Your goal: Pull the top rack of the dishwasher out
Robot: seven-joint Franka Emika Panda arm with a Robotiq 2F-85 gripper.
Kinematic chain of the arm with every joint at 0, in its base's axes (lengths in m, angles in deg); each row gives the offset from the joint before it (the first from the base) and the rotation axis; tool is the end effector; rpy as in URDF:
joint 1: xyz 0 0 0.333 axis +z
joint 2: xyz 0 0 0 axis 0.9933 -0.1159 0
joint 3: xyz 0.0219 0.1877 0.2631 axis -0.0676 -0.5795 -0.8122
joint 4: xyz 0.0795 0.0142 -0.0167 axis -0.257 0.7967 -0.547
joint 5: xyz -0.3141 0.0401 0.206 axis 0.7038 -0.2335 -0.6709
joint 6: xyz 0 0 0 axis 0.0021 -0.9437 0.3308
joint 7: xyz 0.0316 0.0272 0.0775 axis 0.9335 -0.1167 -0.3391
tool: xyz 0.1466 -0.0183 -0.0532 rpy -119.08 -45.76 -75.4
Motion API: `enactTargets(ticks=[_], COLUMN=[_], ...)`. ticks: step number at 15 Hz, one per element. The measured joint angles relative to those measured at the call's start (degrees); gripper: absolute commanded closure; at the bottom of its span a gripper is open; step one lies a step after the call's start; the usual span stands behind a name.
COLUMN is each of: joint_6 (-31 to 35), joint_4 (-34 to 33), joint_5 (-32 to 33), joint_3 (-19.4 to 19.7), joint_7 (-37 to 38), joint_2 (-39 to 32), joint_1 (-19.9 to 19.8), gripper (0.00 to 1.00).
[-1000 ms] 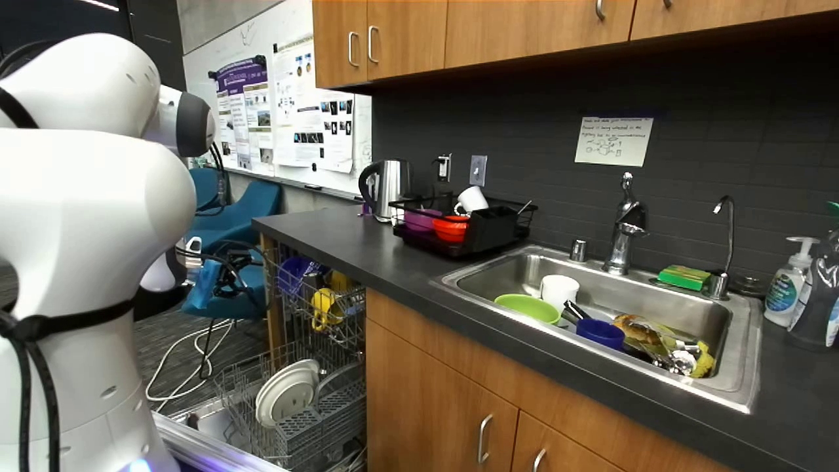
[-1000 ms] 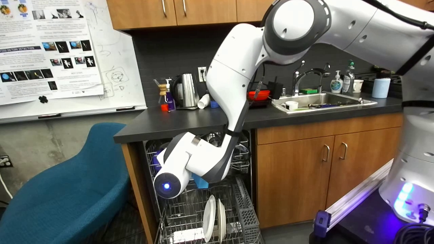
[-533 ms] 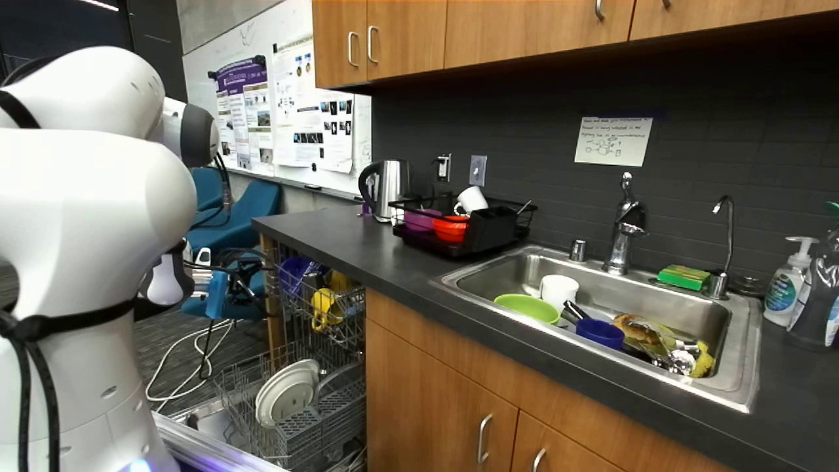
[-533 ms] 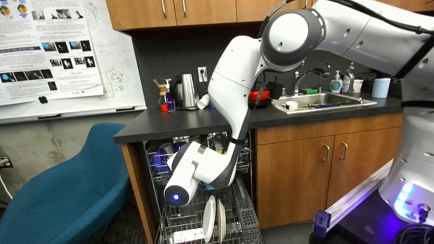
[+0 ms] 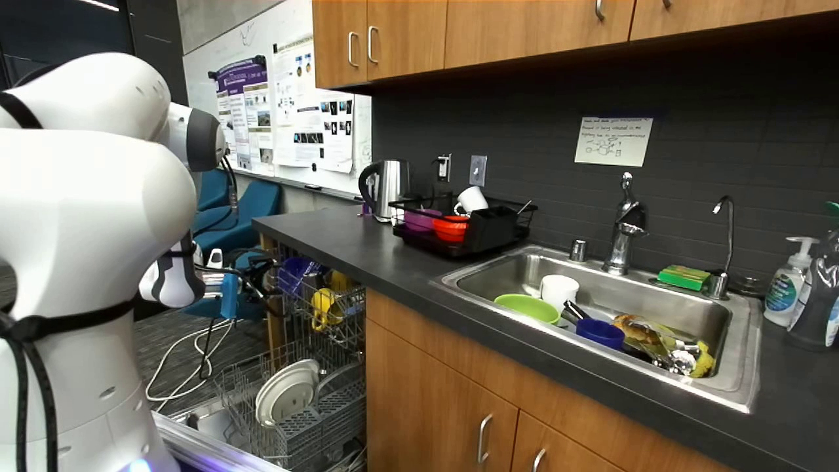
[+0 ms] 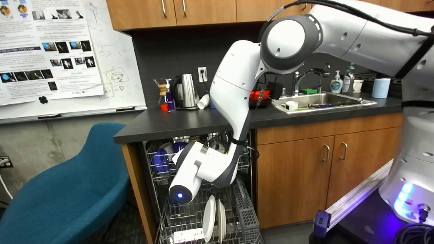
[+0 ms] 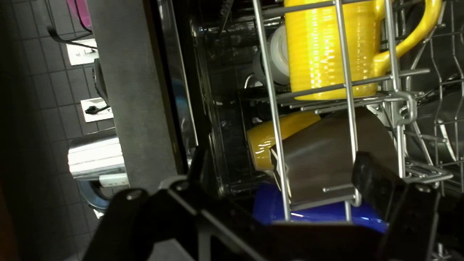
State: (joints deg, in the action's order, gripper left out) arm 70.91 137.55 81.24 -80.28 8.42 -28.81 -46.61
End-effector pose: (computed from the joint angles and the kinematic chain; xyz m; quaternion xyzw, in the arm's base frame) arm 0.5552 0.3619 0.0245 0.6976 0.2870 0.3512 0.5547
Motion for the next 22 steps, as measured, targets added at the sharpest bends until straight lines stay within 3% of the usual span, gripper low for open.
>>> enactTargets(ticks=[17, 20, 22], joint_6=[-0.69, -0.69, -0.69], joint_4=[-8.73, -9.75, -10.09], joint_5=[4.75, 4.88, 4.88], joint_3=[0.89, 1.1, 1.17], joint_7=[0.28, 0.28, 0.28], joint_2=[-5.63, -6.46, -6.93], joint_1=[-1.87, -1.88, -1.88], gripper=[0.0, 0.04, 0.29])
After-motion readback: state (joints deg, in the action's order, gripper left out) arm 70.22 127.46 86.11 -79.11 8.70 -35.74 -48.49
